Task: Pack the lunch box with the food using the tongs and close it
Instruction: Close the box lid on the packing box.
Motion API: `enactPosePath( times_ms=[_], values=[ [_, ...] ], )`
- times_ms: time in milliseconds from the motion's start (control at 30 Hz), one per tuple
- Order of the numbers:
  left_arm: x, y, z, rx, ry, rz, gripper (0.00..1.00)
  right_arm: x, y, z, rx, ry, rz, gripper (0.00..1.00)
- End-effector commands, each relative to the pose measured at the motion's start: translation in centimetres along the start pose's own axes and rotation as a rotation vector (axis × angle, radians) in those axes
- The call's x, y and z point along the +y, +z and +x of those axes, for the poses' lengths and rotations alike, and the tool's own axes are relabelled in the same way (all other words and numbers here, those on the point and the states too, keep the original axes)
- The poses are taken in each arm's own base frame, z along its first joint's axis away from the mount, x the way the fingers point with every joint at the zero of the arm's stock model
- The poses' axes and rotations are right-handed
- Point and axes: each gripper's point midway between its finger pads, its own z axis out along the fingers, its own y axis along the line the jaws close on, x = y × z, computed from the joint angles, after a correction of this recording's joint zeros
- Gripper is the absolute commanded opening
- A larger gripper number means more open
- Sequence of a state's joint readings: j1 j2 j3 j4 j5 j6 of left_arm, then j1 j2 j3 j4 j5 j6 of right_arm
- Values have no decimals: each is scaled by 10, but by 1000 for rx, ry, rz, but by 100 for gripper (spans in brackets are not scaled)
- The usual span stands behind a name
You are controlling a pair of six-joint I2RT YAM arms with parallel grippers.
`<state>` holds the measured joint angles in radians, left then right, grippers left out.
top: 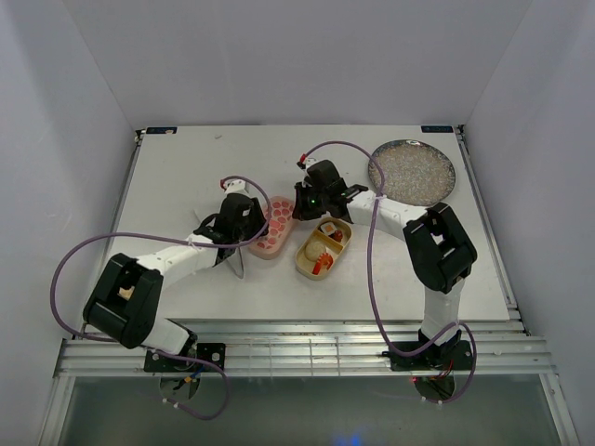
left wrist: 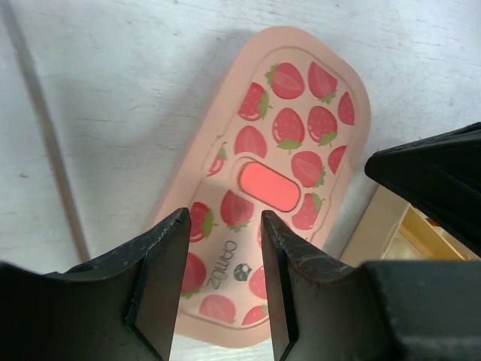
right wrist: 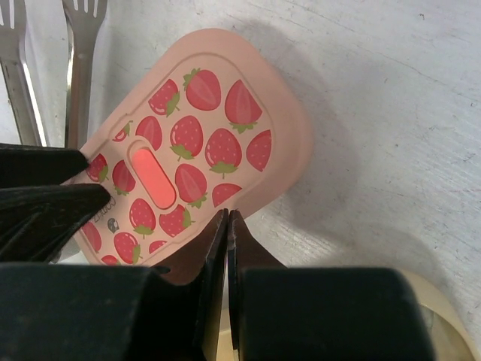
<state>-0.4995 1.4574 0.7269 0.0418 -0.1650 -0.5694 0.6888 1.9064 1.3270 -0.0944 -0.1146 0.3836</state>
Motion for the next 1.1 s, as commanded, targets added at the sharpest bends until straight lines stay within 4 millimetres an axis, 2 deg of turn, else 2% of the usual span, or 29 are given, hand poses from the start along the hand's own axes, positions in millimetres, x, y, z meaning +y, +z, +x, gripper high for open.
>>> enactPosePath(
  times_ms=[0, 33, 100, 233, 433, 533, 633, 733, 833, 900, 967, 1000, 1033, 1067],
  values=[
    [4, -15, -20, -50, 3, -42, 53, 9, -2, -12, -44, -16, -37, 8],
    [3, -17, -28, -55, 8, -59, 52, 11, -2, -14, -46, -17, -43, 8],
    [4, -19, -32, -62, 9, -71, 51, 11, -4, -14, -50, -18, -46, 8],
    [10, -17, -23, -58, 17, -76, 51, 14, -5, -19, -61, -31, -52, 8],
    [8, -13, -21, -50, 13, -66, 51, 31, -5, -42, -122, -67, -129, 8],
    [15, -6, -5, -22, 5, -77, 51, 26, 9, -29, -75, -53, -123, 8],
    [22, 6, 19, 25, -10, -80, 50, 14, 20, -6, -26, -8, -93, 8],
    [27, 10, 29, 53, -9, -98, 48, 8, 23, 2, -16, -1, -78, 8],
    [23, 6, 12, 21, -13, -105, 48, 1, 25, 6, 14, 8, -39, 8],
    [21, -8, -1, 2, -10, -115, 48, 5, 20, 1, 8, -3, -48, 8],
    [11, -22, -37, -81, -14, -121, 52, 12, 9, -11, -22, -16, -62, 8],
    [14, -30, -43, -81, -7, -150, 53, 15, 5, -17, -37, -22, -66, 8],
    [5, -39, -71, -137, -19, -148, 57, 17, 1, -23, -51, -27, -68, 8],
    [7, -47, -87, -177, -23, -184, 67, 23, -8, -33, -74, -41, -80, 8]
  ],
)
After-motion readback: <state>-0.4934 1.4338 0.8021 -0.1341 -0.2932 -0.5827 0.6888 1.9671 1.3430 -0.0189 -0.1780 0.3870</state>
